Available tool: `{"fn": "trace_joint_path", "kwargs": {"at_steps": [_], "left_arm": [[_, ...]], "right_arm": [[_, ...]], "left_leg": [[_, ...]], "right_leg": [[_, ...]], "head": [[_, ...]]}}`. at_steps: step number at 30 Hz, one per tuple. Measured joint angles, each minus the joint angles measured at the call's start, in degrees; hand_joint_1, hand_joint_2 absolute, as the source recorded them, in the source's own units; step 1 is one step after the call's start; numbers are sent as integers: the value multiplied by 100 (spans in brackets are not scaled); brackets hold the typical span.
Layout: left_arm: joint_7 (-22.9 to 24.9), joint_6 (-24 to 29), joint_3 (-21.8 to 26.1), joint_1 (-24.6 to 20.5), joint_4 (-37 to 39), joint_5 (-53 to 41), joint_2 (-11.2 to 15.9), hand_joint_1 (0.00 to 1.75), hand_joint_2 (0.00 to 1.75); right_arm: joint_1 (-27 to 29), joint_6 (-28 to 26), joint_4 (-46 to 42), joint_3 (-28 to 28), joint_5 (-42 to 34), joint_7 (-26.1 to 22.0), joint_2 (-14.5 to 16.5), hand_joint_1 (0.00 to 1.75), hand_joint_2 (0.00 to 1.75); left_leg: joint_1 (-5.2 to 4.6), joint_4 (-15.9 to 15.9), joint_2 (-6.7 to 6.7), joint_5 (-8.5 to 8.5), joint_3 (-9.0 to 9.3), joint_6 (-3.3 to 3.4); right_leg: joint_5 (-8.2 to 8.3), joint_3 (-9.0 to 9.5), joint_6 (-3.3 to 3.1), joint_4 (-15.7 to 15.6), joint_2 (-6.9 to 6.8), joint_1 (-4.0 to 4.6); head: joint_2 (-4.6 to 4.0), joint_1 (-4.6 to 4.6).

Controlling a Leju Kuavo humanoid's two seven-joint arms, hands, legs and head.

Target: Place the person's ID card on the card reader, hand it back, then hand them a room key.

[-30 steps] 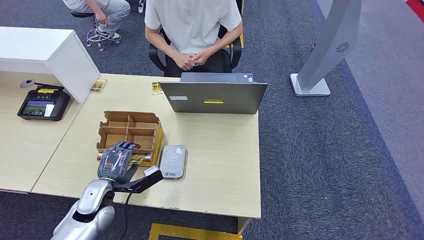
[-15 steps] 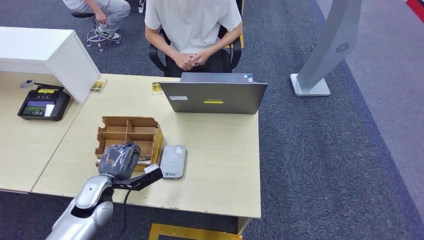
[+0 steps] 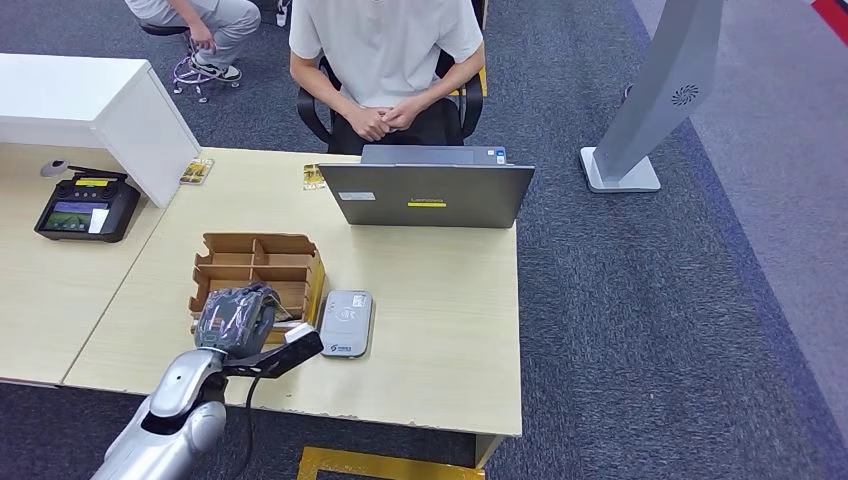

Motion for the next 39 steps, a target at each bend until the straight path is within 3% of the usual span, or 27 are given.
{"fn": "trace_joint_path", "kwargs": {"at_steps": [14, 33, 39], "left_arm": [[-124, 68, 0, -49, -39, 128, 62, 175, 175], [-377, 444, 0, -206, -823, 255, 273, 175, 175], [-384, 616, 0, -478, -869, 301, 325, 175, 175]], "right_arm": [[0, 7, 0, -42, 25, -1, -1, 0, 0], [3, 7, 0, -128, 42, -28, 2, 0, 0], [-9, 9, 0, -129, 153, -10, 2, 0, 0]], "left_leg": [[0, 0, 0, 0, 0, 0], [0, 0, 0, 1, 0, -1], [2, 2, -2, 4, 0, 1]], "right_leg": [[0, 0, 0, 0, 0, 0], [1, -1, -1, 0, 0, 0], [3, -3, -2, 0, -2, 0]], "head": [[0, 0], [0, 0], [0, 0]]}}
